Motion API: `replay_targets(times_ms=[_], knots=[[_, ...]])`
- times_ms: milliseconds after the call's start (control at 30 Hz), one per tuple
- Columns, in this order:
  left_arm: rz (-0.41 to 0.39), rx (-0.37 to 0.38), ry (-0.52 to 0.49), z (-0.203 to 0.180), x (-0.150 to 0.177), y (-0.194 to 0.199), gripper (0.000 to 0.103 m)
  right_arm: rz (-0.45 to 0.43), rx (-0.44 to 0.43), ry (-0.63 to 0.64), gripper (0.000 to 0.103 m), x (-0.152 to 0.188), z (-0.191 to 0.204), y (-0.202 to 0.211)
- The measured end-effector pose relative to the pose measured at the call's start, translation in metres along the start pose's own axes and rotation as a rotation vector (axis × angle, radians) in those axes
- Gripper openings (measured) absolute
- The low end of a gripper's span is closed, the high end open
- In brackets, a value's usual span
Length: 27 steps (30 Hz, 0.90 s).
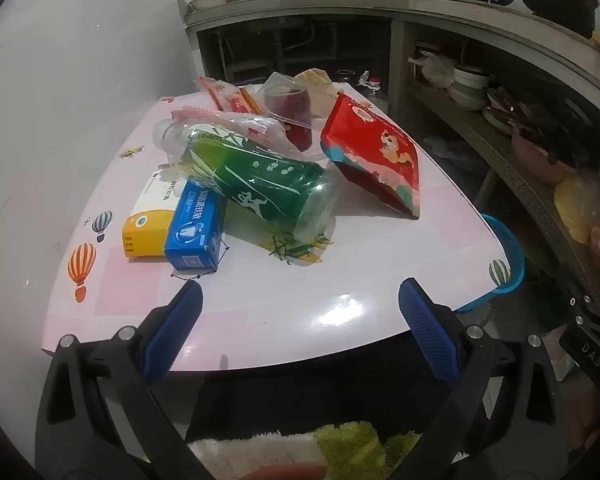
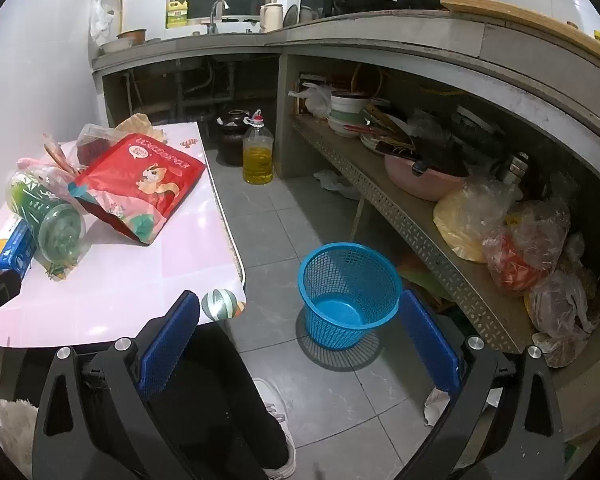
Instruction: Collect trash
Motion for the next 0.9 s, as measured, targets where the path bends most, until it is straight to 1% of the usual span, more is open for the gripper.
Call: replay_targets(times_ms=[233,267,333,900], knots=[[-0.001,0.008,0.011,0.002,0.001,0.003,0.095,-0.001,0.001,0.002,0.097,0.0,0.001,0.0],[0.007,-0.007,0.005,0.007,0.001,-0.003,0.095,-0.001,0.001,0.002,0.097,0.0,0.002,0.0],[0.014,-0.011,0.012,0.007,0.002,-0.006,0.095,-0.001,0.001,0.001,0.097,0.0,0.001,-0.001],[0.02,-0.012,0.013,0.009,0.002,-0.008,0.095,0.0,0.0,0.0,0.097,0.0,0.002,-0.002]])
Point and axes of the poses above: each gripper's, at about its wrist camera, not at the fingertips, and y roughly against the way its jaws point, z to its left, x to its underside, the point moved 5 cm from there along -y, roughly the way its jaws point, and after that the axes turned 1 degree about z, right-handed, at the moved point
